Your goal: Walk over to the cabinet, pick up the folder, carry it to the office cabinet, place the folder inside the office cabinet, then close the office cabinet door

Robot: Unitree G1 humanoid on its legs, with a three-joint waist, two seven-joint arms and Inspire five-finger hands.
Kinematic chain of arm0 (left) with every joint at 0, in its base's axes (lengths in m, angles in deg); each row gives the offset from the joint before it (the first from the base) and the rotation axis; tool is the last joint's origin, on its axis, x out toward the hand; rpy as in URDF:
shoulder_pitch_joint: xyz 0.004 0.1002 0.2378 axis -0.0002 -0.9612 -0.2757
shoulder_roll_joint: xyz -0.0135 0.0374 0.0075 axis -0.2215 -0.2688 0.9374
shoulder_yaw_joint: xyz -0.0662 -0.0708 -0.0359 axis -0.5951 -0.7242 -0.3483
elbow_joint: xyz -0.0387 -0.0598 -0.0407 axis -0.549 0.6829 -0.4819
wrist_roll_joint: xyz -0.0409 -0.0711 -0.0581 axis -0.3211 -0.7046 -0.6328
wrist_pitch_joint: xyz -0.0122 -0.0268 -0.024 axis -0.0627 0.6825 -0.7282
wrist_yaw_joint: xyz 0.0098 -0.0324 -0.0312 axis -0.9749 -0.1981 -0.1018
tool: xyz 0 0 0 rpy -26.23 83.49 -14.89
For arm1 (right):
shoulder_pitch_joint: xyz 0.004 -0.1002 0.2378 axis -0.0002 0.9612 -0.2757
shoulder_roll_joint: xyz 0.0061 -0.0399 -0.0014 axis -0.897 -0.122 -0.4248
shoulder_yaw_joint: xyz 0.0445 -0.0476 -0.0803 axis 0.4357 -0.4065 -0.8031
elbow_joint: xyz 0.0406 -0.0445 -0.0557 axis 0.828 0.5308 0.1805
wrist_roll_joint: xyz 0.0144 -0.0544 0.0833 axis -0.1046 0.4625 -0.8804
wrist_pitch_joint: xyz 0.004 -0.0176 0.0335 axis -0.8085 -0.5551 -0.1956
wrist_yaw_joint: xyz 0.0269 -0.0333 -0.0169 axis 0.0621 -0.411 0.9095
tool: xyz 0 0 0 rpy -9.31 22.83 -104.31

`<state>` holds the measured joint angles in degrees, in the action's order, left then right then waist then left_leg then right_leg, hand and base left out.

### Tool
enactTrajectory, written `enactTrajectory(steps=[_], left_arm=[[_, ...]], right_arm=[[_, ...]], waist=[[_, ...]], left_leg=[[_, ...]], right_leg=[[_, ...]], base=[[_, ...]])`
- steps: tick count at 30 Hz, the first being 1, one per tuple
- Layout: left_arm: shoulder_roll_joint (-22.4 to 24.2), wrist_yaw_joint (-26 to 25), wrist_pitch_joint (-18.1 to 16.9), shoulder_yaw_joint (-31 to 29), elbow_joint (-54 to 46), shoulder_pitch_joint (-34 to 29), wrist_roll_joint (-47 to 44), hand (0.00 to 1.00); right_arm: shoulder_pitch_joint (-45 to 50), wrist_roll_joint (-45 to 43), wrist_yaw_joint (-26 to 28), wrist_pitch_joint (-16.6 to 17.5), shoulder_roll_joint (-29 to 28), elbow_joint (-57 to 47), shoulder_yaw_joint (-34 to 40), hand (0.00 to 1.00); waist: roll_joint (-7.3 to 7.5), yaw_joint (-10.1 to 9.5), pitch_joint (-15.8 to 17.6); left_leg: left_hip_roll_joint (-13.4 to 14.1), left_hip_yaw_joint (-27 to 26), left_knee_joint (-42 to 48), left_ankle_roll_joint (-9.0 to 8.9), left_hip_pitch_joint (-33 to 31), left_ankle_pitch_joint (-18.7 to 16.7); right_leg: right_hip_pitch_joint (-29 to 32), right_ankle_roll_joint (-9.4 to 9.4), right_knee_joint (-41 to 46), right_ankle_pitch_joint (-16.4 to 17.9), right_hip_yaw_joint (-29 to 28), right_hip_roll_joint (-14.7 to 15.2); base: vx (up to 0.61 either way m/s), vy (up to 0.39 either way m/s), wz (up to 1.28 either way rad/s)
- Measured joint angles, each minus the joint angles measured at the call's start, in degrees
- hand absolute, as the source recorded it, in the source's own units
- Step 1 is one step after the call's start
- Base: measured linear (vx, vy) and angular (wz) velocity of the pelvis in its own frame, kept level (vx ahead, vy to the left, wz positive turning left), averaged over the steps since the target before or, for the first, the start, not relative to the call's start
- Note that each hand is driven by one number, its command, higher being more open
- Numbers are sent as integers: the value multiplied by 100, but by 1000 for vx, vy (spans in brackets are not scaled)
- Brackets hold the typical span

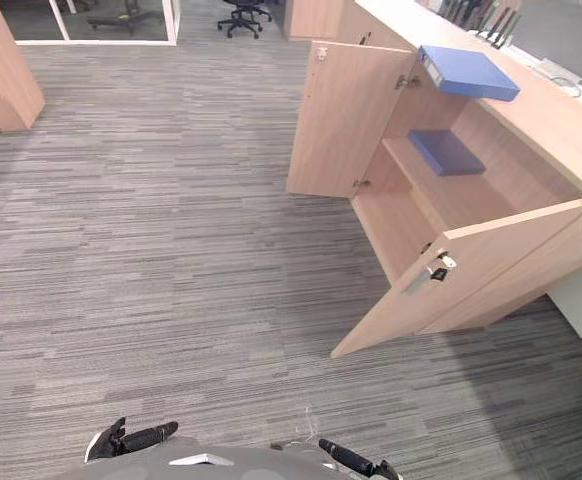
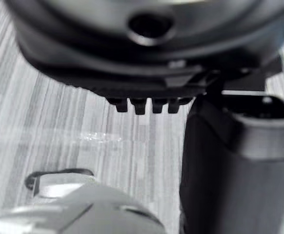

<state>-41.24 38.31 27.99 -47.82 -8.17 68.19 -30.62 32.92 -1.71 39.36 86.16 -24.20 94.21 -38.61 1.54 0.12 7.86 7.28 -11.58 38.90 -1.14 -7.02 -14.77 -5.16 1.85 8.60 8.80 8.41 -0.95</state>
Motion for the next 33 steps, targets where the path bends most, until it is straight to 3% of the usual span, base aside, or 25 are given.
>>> enactTrajectory(steps=[1, 2, 5, 7, 8, 9, 10, 11, 13, 15, 17, 18, 19, 20, 21, 22, 24, 25, 27, 29, 30, 31, 33], left_arm=[[39, 2, -12, -130, -174, 11, -117, 100], [102, -3, -60, -136, -281, -44, -133, 100], [109, -21, -52, 35, -297, 3, -124, 100], [131, -28, -44, 67, -275, 36, -89, 100], [164, -68, -35, 98, -250, 48, -88, 100], [198, -121, -30, 134, -151, 44, -90, 100], [182, -135, -28, 140, -98, 64, -92, 100], [149, -154, -32, 145, -75, 51, -92, 100], [49, -183, -16, 277, -23, 74, -87, 100], [-4, -180, 68, 378, 51, 50, -83, 100], [-31, -177, 93, 528, 247, 34, -72, 100], [-37, -162, 103, 577, 246, -18, -59, 100], [-92, -163, 100, 768, 245, -49, -29, 100], [-127, -168, 101, 921, 245, -34, -19, 100], [-132, -162, 101, 957, 247, -9, -13, 100], [-144, -164, 103, 1054, 260, 61, -11, 100], [-165, -155, 112, 1239, 369, 186, 43, 100], [-167, -145, 112, 1305, 393, 237, 66, 100], [-176, -134, 106, 1322, 413, 233, 138, 100], [-180, -133, 98, 1176, 403, 247, 143, 100], [-181, -150, 97, 945, 398, 232, 138, 100], [-166, -169, 118, 854, 411, 190, 139, 100], [6, -175, 178, 673, 439, 145, 137, 100]], right_arm=[[7, 1, -33, -7, 3, 2, -75, 100], [23, 1, -76, -14, 14, 11, -88, 100], [-36, 6, -70, -39, 76, 20, -54, 100], [-117, 5, -62, -38, 97, 18, -46, 100], [-115, 2, -63, -39, 149, 19, -47, 100], [-107, 6, -68, -48, 210, 35, -55, 100], [-121, 6, -79, -58, 242, 75, -51, 100], [-160, 24, -71, -106, 233, 149, -49, 100], [-177, 47, -46, -111, 204, 193, -44, 100], [-187, 59, -31, -115, 191, 202, -5, 100], [-171, 65, -6, -114, 192, 206, 169, 100], [-163, 70, 27, -117, 196, 203, 216, 100], [-133, 71, 53, -117, 186, 191, 306, 100], [-172, 47, 60, -103, 173, 143, 404, 100], [-207, 47, 61, -95, 174, 110, 447, 100], [-275, 49, 60, -91, 182, 60, 493, 100], [-330, 44, 54, -91, 198, -1, 504, 100], [-329, 41, 35, -94, 182, -54, 504, 100], [-313, 29, 21, -86, 111, -110, 514, 100], [-302, 4, -15, -95, 24, -168, 528, 100], [-307, -4, -29, -99, -37, -180, 519, 100], [-308, -8, -29, -102, -77, -196, 509, 100], [-243, -117, -38, -107, 5, -381, 383, 100]], waist=[[32, -44, 27], [72, -118, 56], [7, -136, 34], [-24, -102, 30], [-120, -69, 3], [-214, -29, -32], [-265, -25, -65], [-171, -34, -112], [-89, 5, -189], [-26, -11, -321], [-29, -129, -340], [-43, -92, -387], [-39, -1, -478], [-49, 44, -476], [-56, 73, -466], [-91, 168, -445], [-171, 176, -314], [-227, 166, -218], [-232, 178, -165], [-132, 158, -100], [-26, 131, -47], [45, 136, -26], [-132, 128, -13]], left_leg=[[145, -119, 622, 115, -319, -27], [227, -171, 807, 112, -605, -157], [115, -109, -358, -11, -741, -53], [16, 1, -1459, -144, -766, 304], [12, 81, -2138, -274, -742, 554], [2, 33, -2399, -394, -699, 1050], [-94, 0, -2414, -337, -651, 1232], [-252, -122, -2294, -282, -661, 1291], [-474, -183, -2158, -2, -639, 1108], [-676, -338, -2263, 131, -435, 957], [-900, -623, -2645, 330, 246, 947], [-1011, -631, -2758, 416, 474, 896], [-1141, -620, -2864, 505, 702, 810], [-1218, -609, -2963, 583, 936, 742], [-1235, -588, -3025, 603, 1049, 723], [-1233, -468, -3136, 614, 1254, 716], [-1075, -378, -3244, 614, 1592, 716], [-945, -361, -3243, 614, 1774, 716], [-793, -348, -3311, 588, 1950, 703], [-747, -454, -3570, 342, 2179, 626], [-759, -520, -3593, 197, 2269, 549], [-736, -537, -3591, 145, 2318, 488], [-471, -695, -3628, -53, 2405, 439]], right_leg=[[-6, 44, 139, 98, -16, 40], [-91, 18, 244, 204, -77, 147], [-206, -155, 266, 330, -258, 476], [-197, -305, 244, 419, -395, 746], [-211, -428, 183, 491, -452, 876], [-302, -577, 71, 559, -559, 970], [-411, -593, -34, 564, -587, 1061], [-555, -619, -146, 545, -614, 1230], [-534, -639, 177, 449, -676, 1324], [-406, -752, 430, 217, -797, 1537], [-192, -770, 1366, 42, -1031, 1775], [-32, -784, 1958, -100, -938, 1895], [294, -649, 2797, -400, -661, 2123], [590, -361, 3672, -665, -204, 2430], [731, -257, 4122, -610, 117, 2599], [934, -34, 4763, -368, 765, 2771], [1015, -70, 4867, 161, 1439, 2634], [1018, -168, 4428, 442, 1719, 2423], [1045, -256, 3370, 497, 1869, 2115], [1136, -533, 1963, 186, 1876, 1968], [1125, -520, 1279, -293, 1835, 1935], [1101, -499, 1179, -617, 1816, 1885], [1006, -380, 1021, -593, 1864, 1552]], base=[[48, 14, -20], [86, 45, -19], [147, 137, -28], [278, 326, -34], [399, 442, -20], [302, 322, -14], [442, 386, -16], [360, 262, -15], [435, 257, -12], [447, 235, -32], [381, 219, -54], [364, 214, -14], [351, 198, 9], [339, 179, 15], [294, 133, 20], [262, 83, 24], [263, 22, 18], [154, -47, 7], [109, -113, 11], [110, -166, -3], [112, -222, -22], [162, -290, -37], [150, -244, -33]])
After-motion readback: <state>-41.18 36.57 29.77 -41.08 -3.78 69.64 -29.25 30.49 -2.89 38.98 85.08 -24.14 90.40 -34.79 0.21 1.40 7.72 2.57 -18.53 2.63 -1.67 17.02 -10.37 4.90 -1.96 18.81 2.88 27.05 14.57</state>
